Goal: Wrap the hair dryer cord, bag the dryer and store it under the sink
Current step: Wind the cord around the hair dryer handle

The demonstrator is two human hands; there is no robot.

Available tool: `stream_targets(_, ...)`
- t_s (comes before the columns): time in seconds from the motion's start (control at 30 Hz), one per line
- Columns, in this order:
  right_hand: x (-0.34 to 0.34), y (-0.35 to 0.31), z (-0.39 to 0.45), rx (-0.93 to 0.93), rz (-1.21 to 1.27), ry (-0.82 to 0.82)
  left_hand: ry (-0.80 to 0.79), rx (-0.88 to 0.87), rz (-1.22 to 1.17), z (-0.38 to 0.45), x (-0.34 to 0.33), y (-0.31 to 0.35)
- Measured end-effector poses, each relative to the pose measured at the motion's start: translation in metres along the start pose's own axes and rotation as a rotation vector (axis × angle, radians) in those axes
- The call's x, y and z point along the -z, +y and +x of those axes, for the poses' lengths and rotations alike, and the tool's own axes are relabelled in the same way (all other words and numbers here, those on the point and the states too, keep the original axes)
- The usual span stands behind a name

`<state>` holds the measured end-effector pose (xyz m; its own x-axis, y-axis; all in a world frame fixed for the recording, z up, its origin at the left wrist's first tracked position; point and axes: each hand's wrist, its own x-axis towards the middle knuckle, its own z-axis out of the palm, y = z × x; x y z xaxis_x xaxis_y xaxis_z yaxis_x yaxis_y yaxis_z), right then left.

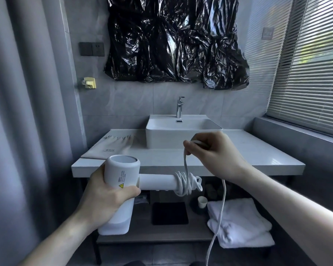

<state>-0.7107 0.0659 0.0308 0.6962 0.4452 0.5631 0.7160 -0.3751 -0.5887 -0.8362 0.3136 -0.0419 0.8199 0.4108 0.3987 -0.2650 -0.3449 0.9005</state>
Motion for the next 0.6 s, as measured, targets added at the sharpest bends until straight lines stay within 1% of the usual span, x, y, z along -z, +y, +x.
stream_targets(0.2,-0.002,0.002,-0.001,0.011,0.011,-0.083,-0.213,0.089,-0.119,-0.008,0.007,-0.001)
stream_targets(0.27,-0.002,0.005,0.001,-0.010,0.043,-0.128,-0.248,0.107,-0.172,-0.012,0.007,0.000)
stream_targets(0.47,-0.005,0.032,0.003,-0.133,0.183,-0.145,-0.195,0.116,-0.295,-0.012,0.008,0.005)
stream_targets(0.6,-0.018,0.041,-0.011,-0.211,0.295,-0.243,-0.186,0.132,-0.370,-0.013,0.009,0.004)
